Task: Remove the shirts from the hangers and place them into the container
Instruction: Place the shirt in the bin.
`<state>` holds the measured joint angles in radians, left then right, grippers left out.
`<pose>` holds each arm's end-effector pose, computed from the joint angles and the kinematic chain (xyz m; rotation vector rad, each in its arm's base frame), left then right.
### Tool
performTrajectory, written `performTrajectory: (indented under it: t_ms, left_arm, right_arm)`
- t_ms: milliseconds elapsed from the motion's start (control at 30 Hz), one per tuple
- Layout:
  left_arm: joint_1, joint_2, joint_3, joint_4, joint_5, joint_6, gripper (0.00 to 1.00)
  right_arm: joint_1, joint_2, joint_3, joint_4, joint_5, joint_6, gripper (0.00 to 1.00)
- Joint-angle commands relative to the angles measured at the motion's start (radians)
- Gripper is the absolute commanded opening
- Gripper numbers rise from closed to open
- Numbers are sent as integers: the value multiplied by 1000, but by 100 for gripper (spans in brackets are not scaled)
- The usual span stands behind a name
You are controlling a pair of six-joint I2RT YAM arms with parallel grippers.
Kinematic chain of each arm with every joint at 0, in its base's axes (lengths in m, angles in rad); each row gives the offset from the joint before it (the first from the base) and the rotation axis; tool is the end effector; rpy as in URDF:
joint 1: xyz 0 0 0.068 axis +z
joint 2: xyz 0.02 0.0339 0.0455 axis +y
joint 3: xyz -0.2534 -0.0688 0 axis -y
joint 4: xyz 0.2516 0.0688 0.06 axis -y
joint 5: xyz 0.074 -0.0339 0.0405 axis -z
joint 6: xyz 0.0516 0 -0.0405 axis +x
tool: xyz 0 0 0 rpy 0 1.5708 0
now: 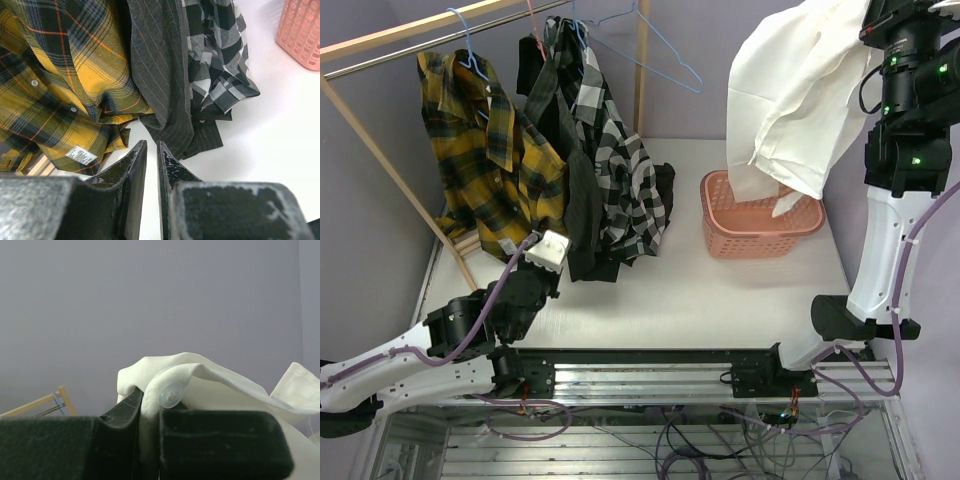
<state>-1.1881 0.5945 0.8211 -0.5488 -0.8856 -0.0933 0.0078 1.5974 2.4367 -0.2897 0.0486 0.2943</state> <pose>0.0904 -0.1177 0.3366 0.3839 1.7313 -0.0847 0.2572 -0.0005 0.6597 0.1902 1.0071 0.2505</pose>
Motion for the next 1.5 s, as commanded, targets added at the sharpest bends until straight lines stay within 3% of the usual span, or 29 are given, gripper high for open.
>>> performTrajectory:
  t_ms: [0,100,200,433,700,1033,1233,1467]
  left_arm:
    - [5,3,-10,35,8,6,25]
    - [5,7,-12,34,7,6,25]
    - [5,10,-11,32,4,4,25]
    - [5,23,-11,31,11,0,25]
    - [5,53,-5,29,31,-1,25]
    - [5,36,6,17,47,-14,24]
    - [5,0,-2,25,40,-8,24]
    - [5,-13,-13,40,40,6,25]
  right_arm:
    - [-4,-7,-32,100,-17,-13,0]
    - [-4,-6,-84,155,-11,-20,0]
    - [-4,22,-38,97,-21,-24,0]
    - [-4,-185,-427,148,36,-61,0]
    - [-5,-306,-632,-12,112,-78,0]
    - [-6,-144,-564,-379,77,-114,0]
    - [-16,-70,-539,-337,59,-101,0]
    - [-20,68,-180,-388,47,-82,0]
